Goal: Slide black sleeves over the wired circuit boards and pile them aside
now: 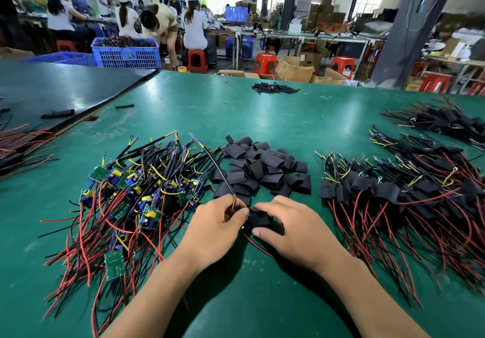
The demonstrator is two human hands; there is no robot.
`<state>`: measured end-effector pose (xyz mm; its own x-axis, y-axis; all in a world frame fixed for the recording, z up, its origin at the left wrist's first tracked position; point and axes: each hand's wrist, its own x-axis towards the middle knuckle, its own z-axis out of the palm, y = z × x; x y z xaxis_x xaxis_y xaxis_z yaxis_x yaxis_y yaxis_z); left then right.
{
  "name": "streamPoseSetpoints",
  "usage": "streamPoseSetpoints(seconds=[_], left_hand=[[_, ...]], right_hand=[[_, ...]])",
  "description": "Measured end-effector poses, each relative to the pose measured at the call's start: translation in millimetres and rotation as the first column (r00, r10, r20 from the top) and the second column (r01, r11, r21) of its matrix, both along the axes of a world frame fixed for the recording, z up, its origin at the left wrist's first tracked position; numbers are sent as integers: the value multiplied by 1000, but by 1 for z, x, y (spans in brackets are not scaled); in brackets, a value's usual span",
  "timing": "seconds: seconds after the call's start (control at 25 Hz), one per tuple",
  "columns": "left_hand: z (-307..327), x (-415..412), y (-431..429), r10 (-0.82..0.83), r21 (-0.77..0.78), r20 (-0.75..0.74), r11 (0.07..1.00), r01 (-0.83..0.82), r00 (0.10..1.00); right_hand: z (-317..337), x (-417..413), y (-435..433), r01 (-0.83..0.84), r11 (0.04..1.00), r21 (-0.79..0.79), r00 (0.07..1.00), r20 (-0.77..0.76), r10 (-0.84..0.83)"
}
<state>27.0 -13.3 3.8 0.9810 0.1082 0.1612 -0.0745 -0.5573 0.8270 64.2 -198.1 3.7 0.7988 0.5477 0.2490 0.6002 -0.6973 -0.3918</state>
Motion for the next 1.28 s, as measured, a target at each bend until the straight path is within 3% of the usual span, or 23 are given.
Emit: streamPoseSetpoints(seconds=[0.16, 0.36, 0.6, 0.72, 1.0, 1.12, 1.28], left_hand=[[1, 0, -1, 0, -64, -2, 998, 0, 1000], [5, -1, -7, -26, -357, -25, 934, 16, 999], [8, 1, -2, 11, -604, -18, 797, -20, 1000], [12, 1, 1, -21, -711, -38, 703, -12, 999], [15, 0, 2, -109, -807, -51, 591, 24, 993], [16, -1, 2, -123, -828, -33, 560, 42, 992], [15, -1, 2, -127, -885, 27, 457, 83, 991]], right_hand=[[1, 1, 2, 16, 975, 222, 997, -80, 2], [2, -5, 6, 136, 842, 522, 980, -198, -35], [5, -11, 11, 154, 758, 634, 926, -361, 113], [8, -11, 13, 126, 706, 697, 911, -364, 197], [11, -10, 13, 128, 612, 780, 858, -396, 326], [9, -7, 14, 158, 561, 813, 881, -372, 292], [5, 6, 5, 322, 389, 863, 907, -398, 133]])
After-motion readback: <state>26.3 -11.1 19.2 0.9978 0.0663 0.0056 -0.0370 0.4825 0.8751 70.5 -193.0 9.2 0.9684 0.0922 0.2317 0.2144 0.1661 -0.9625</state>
